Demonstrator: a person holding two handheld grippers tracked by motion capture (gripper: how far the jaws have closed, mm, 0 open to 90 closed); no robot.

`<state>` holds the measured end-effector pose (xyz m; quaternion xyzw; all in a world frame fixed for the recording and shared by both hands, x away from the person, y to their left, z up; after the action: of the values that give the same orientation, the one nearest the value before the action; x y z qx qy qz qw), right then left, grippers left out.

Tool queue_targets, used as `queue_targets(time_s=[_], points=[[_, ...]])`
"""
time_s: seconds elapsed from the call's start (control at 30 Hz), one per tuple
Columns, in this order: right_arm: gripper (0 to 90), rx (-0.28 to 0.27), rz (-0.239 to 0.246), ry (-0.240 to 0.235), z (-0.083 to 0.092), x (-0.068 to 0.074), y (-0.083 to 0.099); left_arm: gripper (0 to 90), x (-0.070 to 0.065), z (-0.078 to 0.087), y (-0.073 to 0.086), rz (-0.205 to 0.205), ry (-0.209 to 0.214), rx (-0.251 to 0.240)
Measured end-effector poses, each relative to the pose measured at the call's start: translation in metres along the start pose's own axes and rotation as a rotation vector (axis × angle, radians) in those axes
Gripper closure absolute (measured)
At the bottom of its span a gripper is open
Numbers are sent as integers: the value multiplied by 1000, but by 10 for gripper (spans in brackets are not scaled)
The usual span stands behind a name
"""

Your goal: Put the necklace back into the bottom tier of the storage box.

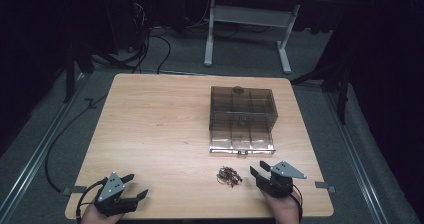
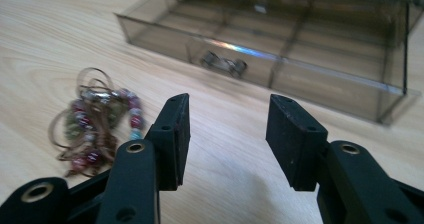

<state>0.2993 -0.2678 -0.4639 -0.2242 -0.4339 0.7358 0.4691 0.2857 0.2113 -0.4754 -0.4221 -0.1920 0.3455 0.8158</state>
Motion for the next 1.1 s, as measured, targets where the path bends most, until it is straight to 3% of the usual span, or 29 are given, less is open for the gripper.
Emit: queue_targets(time_s=[0.2, 1.1], points=[[509, -4, -38, -19, 2, -4, 1, 267, 0, -1, 0, 0, 7, 6], [538, 24, -23, -58, 2, -2, 0, 265, 0, 1, 0, -2, 9, 3]])
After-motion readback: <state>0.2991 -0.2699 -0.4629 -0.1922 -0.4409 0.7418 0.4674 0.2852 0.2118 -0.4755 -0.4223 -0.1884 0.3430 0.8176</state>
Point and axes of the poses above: each handheld gripper's, and its own axes: z roughly backward along the jaws, y roughly out of its underside, x roughly to its left, the point moved 2 cm from there along -z, roughly forward along the jaws, and after that the axes turned 3 degrees about -y, right-handed, at the moved point
